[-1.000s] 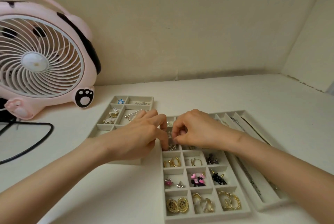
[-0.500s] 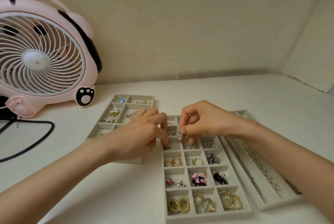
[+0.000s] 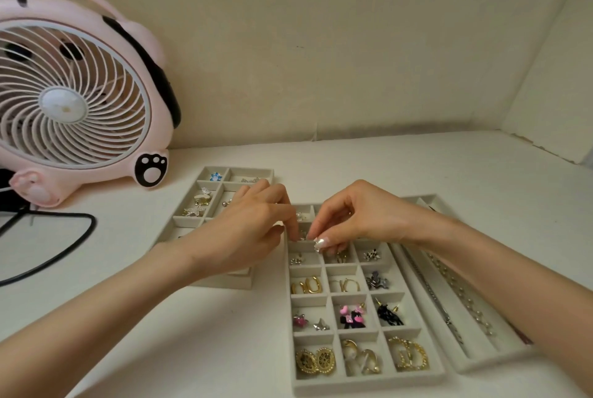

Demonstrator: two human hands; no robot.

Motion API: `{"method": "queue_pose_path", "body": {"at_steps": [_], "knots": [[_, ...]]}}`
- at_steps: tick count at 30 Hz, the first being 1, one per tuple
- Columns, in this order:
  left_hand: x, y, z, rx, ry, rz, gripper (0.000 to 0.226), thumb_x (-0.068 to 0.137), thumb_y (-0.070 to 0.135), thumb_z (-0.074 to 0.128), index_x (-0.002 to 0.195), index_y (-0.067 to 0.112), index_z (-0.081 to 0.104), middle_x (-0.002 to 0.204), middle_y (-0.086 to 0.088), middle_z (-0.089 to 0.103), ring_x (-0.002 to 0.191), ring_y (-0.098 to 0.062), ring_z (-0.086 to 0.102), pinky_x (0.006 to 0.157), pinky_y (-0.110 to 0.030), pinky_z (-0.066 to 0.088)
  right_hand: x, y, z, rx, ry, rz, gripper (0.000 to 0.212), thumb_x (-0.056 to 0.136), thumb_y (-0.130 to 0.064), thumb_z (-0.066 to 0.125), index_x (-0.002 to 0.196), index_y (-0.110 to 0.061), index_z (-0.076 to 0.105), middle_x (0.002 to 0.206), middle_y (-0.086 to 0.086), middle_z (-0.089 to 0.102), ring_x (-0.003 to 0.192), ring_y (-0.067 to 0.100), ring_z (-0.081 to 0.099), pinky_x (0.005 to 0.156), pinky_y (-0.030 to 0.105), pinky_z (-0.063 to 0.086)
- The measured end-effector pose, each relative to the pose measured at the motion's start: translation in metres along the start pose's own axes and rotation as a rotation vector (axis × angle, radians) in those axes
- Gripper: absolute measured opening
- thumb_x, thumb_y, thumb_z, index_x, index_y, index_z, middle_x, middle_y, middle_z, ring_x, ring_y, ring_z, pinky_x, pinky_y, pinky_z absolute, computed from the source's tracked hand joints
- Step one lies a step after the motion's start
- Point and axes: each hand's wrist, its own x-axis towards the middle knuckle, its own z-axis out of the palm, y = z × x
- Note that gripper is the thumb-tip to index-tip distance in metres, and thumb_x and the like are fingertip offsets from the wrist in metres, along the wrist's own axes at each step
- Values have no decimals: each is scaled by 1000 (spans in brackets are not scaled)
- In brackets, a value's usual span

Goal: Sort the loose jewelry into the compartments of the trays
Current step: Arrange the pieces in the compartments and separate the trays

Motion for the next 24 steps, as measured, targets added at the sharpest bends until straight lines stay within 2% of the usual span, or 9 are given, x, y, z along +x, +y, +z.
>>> {"method": "queue_pose_path", "body": {"at_steps": [5, 8, 13, 17, 22, 24], "knots": [[0, -1, 2, 17, -20, 54, 33, 76, 13, 43, 87, 31, 68, 91, 13, 43, 85, -9, 34, 79, -30, 31, 5, -3, 10, -198, 53, -61, 11, 74, -7, 77, 81, -16, 76, 79, 2, 74, 72, 5, 66, 79, 26, 56], [-1, -1, 4, 37, -33, 61, 33, 78, 21, 38, 87, 31, 68, 91, 11, 46, 84, -8, 32, 75, -30, 31, 8, -4, 13, -255, 54, -59, 12, 73, -8, 78, 80, -18, 76, 79, -2, 74, 75, 6, 67, 82, 27, 55], [-5, -2, 6, 146, -32, 115, 42, 73, 25, 30, 84, 34, 70, 87, 7, 52, 82, -12, 43, 74, -24, 26, 12, -2, 16, -342, 77, -60, 12, 73, -8, 77, 77, -19, 75, 74, -3, 72, 68, 2, 63, 71, 21, 54], [-5, -2, 6, 164, 6, 135, 40, 71, 21, 32, 80, 35, 69, 84, 7, 52, 80, -9, 37, 67, -21, 17, 15, -2, 16, -382, 93, -66, 10, 75, -10, 76, 78, -20, 76, 75, -5, 70, 63, -5, 56, 60, 11, 45], [-5, -1, 8, 195, 28, 151, 40, 71, 20, 32, 79, 34, 69, 84, 7, 53, 80, -12, 44, 70, -24, 27, 14, -6, 18, -582, 93, -71, 7, 74, -20, 77, 78, -26, 74, 79, -8, 65, 67, 0, 53, 61, 14, 40], [-4, -1, 7, 169, 27, 147, 40, 72, 21, 31, 79, 34, 68, 85, 6, 53, 81, -11, 41, 69, -24, 24, 14, -8, 22, -720, 91, -75, 7, 75, -28, 75, 81, -30, 74, 77, -13, 61, 71, 3, 52, 61, 18, 39]]}}
